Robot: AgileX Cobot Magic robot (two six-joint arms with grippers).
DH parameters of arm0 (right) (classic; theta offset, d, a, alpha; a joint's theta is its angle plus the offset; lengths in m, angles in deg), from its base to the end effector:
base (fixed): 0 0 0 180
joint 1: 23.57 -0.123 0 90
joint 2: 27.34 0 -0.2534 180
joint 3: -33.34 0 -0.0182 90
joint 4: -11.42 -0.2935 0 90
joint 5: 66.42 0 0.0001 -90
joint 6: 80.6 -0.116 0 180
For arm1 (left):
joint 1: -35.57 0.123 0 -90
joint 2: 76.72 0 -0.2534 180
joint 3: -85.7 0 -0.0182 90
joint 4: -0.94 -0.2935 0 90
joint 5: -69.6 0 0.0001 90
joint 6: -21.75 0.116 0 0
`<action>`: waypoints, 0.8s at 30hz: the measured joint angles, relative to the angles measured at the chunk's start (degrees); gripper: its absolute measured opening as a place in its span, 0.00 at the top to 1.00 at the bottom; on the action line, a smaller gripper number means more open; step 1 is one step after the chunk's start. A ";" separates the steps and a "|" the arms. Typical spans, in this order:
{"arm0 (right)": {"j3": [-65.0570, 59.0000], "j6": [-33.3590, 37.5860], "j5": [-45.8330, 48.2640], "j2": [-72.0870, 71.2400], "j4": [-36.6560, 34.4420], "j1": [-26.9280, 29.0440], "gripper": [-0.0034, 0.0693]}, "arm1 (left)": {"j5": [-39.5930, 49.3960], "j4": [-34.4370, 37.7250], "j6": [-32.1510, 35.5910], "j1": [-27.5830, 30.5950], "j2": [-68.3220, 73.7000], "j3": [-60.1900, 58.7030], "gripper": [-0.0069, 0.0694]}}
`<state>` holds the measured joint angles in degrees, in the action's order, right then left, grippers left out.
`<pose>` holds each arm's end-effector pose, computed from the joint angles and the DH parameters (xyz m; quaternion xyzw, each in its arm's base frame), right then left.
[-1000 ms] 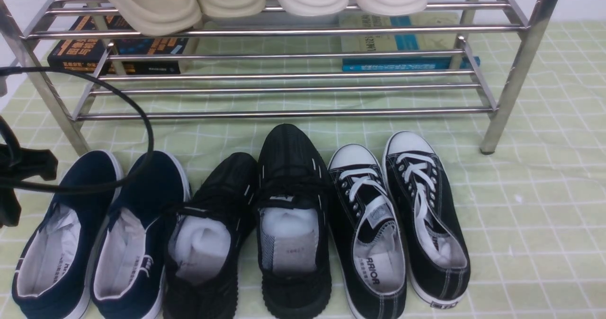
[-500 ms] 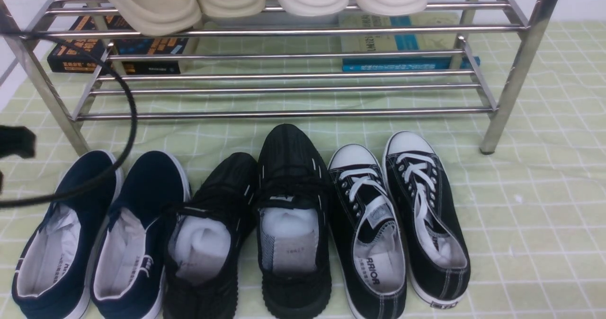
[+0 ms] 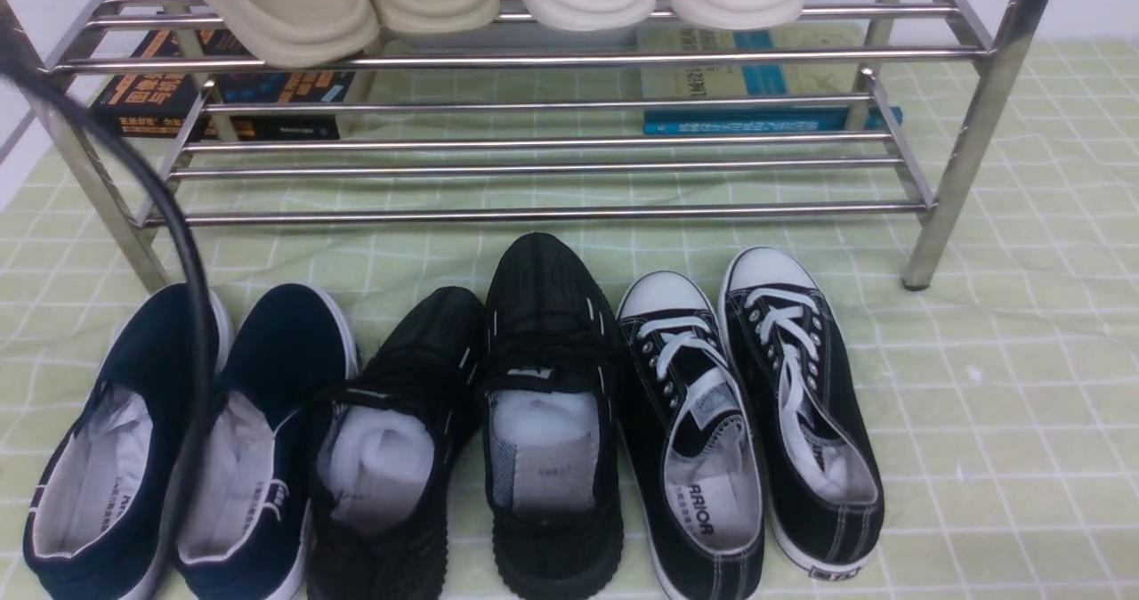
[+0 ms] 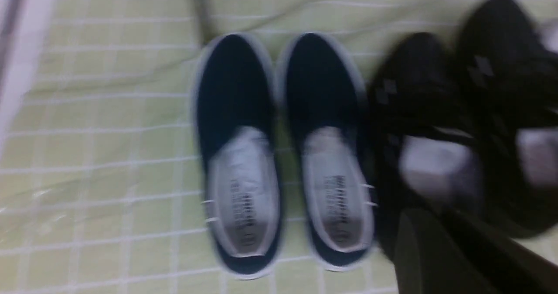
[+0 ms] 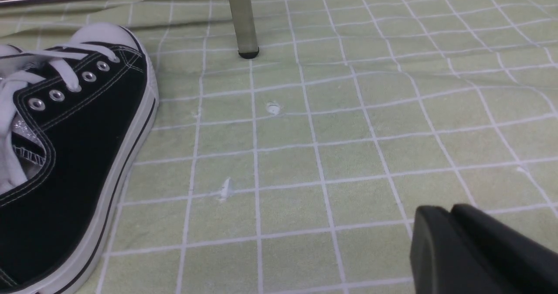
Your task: Take the shoes off the shelf with your hand from the green coffee tablecloth.
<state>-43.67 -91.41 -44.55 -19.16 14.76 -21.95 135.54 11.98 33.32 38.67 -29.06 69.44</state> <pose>0.1508 -0.0068 0.1677 0.0718 0.8008 0.0229 0.5942 0.1739 -0.0109 0.3830 0.0683 0.8990 -0.0415 0.4306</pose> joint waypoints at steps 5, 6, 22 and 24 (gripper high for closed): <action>0.00 0.00 0.00 0.00 0.00 0.00 0.86 | -0.93 13.00 8.14 0.00 -7.89 -8.50 0.91; 0.00 0.00 0.00 0.00 0.00 0.00 0.86 | -3.91 18.58 9.61 0.00 -10.55 -12.60 0.91; 0.00 0.00 0.00 0.00 0.00 0.00 0.83 | -61.83 41.67 12.10 0.00 -15.93 -31.22 0.91; 0.00 0.00 0.00 0.00 0.00 0.00 0.83 | -64.99 41.97 12.10 0.00 -15.93 -31.67 0.90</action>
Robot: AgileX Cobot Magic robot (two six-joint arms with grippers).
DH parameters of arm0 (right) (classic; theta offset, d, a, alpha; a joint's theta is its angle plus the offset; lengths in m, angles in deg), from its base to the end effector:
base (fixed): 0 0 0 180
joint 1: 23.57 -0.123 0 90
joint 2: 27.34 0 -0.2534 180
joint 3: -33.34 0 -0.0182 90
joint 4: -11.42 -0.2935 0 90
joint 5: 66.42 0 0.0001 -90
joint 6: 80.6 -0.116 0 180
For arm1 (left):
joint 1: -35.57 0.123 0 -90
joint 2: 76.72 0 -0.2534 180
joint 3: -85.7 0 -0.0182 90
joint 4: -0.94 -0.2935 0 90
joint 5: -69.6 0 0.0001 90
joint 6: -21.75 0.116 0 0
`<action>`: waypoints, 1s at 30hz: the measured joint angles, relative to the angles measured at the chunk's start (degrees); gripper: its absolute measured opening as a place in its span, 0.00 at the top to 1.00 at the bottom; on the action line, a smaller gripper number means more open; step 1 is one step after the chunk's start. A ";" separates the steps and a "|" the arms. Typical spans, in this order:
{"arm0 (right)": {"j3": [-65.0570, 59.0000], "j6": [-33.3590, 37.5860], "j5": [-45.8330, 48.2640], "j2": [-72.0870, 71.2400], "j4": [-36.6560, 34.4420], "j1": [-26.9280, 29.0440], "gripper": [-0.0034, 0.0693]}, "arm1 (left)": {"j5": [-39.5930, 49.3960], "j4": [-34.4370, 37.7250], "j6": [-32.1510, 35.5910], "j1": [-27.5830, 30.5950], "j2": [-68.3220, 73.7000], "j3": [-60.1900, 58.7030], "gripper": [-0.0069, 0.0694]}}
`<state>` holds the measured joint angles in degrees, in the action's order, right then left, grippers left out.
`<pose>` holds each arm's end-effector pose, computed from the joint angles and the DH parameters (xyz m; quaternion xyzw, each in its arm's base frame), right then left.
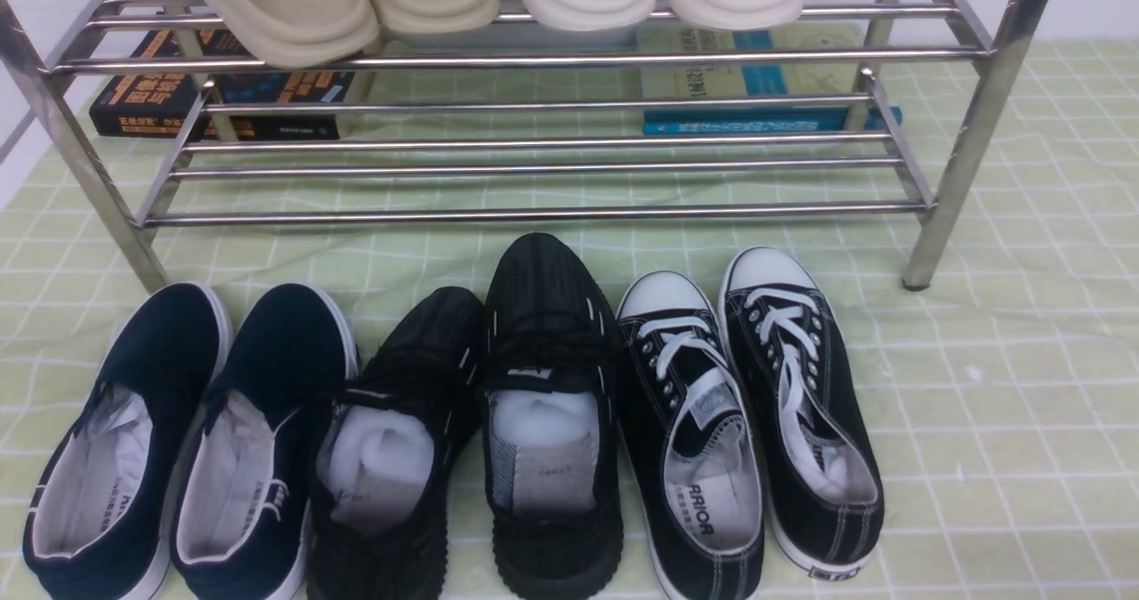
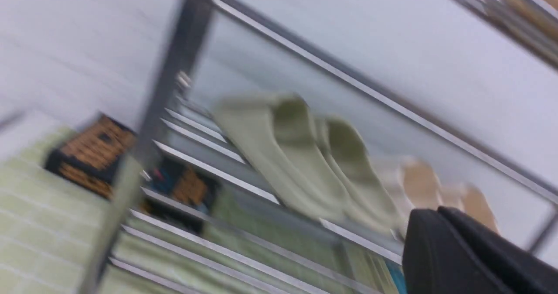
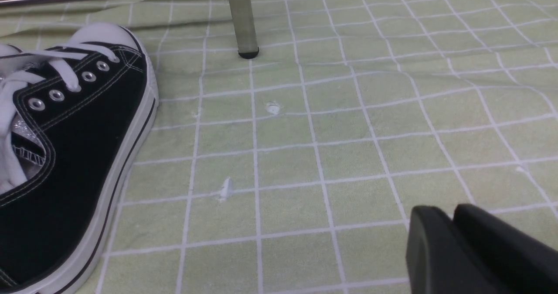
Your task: Take the shoes off the shelf with your hand from the green coffee tablecloth.
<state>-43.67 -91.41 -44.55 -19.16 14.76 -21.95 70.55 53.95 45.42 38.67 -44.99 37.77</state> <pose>0.1508 -0.0068 0.1677 0.0718 0.8008 0.0229 0.5942 0.1841 0.0084 0.3465 -0.1751 0.6201 -0.1777 0.7438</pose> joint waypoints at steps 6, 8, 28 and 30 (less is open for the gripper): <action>0.00 0.00 0.00 0.00 0.00 0.00 0.82 | -8.02 3.14 0.13 0.00 0.00 -0.18 0.89; 0.00 0.00 0.00 0.00 0.00 0.00 0.82 | -7.43 3.83 0.20 0.00 0.00 -0.23 0.89; 0.00 0.00 0.00 0.00 0.06 0.00 0.80 | 14.52 -56.77 -40.36 0.00 -18.10 -28.36 0.87; 0.00 0.00 0.00 0.00 0.06 0.00 0.80 | 15.74 -57.12 -40.59 0.00 -19.72 -29.36 0.87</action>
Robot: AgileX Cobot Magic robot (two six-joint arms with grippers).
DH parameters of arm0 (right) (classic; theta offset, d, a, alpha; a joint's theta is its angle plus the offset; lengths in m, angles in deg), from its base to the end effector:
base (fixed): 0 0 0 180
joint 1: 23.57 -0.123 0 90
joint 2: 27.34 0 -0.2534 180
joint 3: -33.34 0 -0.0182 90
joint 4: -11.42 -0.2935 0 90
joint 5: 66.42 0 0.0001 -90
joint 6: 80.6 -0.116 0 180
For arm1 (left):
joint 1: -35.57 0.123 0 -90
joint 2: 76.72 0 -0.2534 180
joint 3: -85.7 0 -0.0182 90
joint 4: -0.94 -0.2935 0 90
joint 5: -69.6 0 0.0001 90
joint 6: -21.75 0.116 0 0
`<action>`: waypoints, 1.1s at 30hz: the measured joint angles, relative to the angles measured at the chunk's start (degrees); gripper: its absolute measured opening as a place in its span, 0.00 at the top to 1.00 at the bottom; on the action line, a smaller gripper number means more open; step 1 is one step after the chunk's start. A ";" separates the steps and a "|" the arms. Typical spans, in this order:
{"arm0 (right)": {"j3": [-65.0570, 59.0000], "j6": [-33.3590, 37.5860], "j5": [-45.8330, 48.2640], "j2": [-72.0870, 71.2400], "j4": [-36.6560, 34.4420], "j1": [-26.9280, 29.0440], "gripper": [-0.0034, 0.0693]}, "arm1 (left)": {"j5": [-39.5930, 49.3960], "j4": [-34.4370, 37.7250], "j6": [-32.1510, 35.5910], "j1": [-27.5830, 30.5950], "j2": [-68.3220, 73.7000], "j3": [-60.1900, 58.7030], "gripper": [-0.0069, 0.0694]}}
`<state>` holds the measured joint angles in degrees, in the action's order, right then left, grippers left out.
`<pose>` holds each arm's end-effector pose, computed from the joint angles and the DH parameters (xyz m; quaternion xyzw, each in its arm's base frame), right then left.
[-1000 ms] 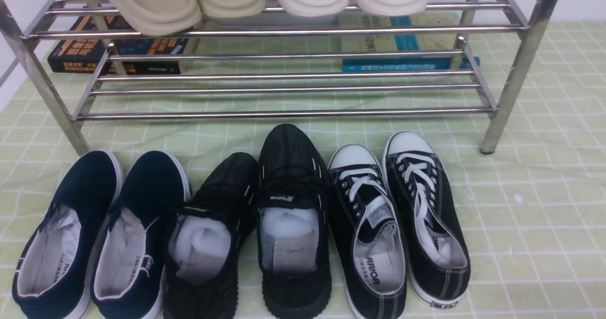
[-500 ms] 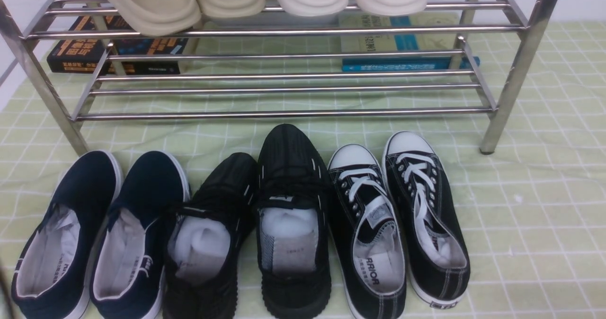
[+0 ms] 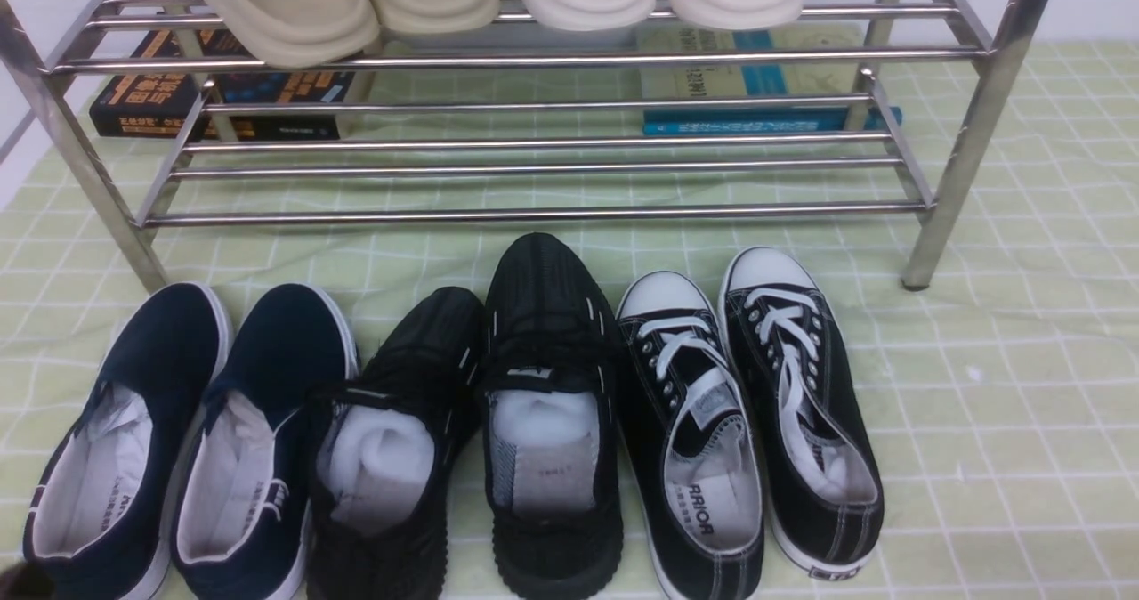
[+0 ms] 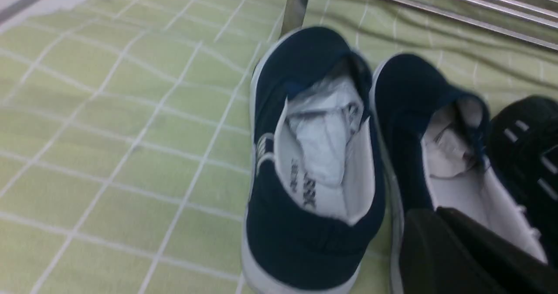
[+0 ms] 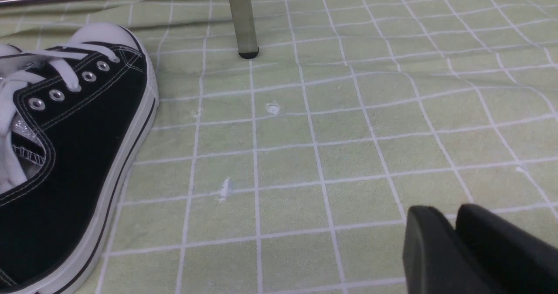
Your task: Take the shoes off the shelf with your hand from the green coffee tablecloth.
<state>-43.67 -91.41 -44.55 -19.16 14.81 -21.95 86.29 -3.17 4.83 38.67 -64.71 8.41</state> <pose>0.1508 -0.0068 0.1677 0.0716 0.8008 0.0225 0.5942 0.1565 0.0109 0.1655 -0.1178 0.7896 -0.0437 0.6006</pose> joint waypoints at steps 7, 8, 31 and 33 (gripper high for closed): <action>0.00 0.00 0.00 0.00 0.00 0.00 0.79 | 3.92 -0.22 4.20 0.00 -3.87 -0.24 0.86; 0.00 0.00 0.00 0.00 0.00 0.00 0.78 | 3.92 -0.22 4.45 0.00 -3.87 -0.24 0.86; 0.00 0.00 0.00 0.00 0.00 0.00 0.74 | 4.29 -0.22 6.11 0.00 -3.87 -0.17 0.84; 0.00 0.00 0.00 0.00 0.00 0.00 0.74 | 4.29 -0.22 6.11 0.00 -3.87 -0.17 0.84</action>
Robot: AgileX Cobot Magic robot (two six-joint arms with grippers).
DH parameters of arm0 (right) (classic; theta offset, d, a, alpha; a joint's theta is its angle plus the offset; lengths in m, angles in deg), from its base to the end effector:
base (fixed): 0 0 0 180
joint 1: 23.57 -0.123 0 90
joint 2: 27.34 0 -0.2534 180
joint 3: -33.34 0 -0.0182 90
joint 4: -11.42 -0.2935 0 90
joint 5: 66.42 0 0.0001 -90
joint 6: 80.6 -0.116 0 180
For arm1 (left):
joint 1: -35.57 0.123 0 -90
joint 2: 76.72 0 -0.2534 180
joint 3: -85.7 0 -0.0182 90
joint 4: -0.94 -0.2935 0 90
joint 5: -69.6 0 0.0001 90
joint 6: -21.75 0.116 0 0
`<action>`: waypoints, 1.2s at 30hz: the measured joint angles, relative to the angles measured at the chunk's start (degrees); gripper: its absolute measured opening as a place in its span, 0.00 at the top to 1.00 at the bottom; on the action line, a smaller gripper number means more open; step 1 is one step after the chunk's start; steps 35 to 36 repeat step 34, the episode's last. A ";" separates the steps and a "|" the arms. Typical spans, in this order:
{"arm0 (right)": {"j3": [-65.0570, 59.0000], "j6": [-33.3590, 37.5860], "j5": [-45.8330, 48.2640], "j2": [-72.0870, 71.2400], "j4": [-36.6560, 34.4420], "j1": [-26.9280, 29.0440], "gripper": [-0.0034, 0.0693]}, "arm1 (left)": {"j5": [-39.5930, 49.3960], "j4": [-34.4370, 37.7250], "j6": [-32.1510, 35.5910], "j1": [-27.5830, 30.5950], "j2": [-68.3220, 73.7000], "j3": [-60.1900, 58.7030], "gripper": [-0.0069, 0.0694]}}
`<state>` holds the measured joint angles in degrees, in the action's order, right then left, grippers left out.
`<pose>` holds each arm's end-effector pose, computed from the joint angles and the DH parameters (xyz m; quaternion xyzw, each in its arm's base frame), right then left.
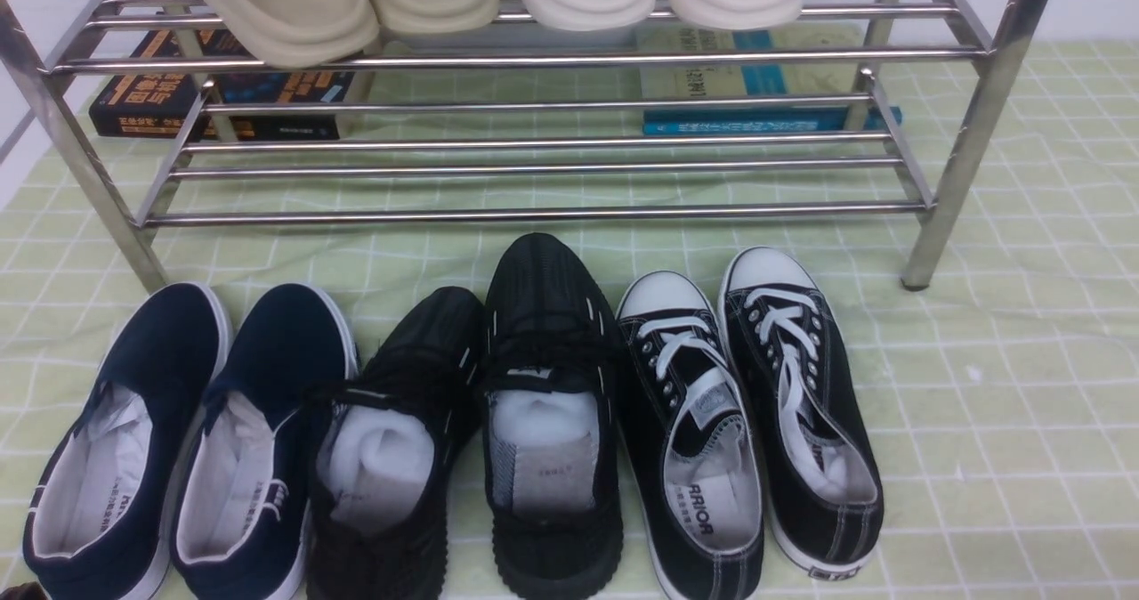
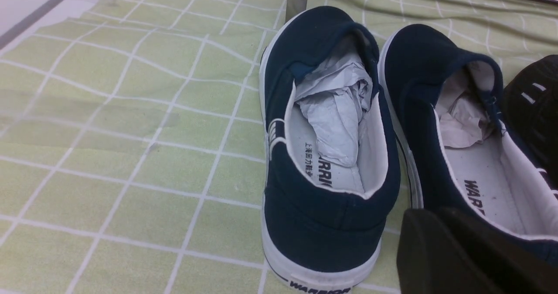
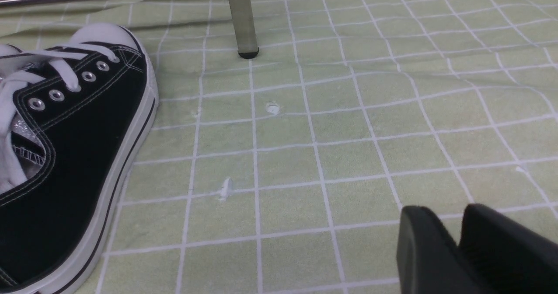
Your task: Take the shoes off the shelf with your hand from the green coffee tablecloth.
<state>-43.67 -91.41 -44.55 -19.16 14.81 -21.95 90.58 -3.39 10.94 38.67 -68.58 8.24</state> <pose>0.1508 -0.0068 0.1677 0.0716 0.8008 0.0225 0.5942 0.1511 0.0113 0.1665 -0.0770 0.7976 -0.0083 0.5981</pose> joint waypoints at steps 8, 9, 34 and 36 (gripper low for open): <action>0.00 0.00 0.00 0.00 0.00 0.00 0.72 | 0.00 0.00 0.00 0.00 0.00 0.00 0.84; 0.00 0.00 0.00 0.00 0.00 0.00 0.72 | 0.00 0.00 0.00 0.00 0.00 0.00 0.84; 0.00 0.00 0.00 0.00 0.00 0.00 0.67 | 0.01 0.00 0.00 0.00 0.00 0.00 0.81; 0.00 0.00 0.00 0.00 0.00 0.00 0.67 | 0.01 0.00 0.00 0.00 0.00 0.00 0.81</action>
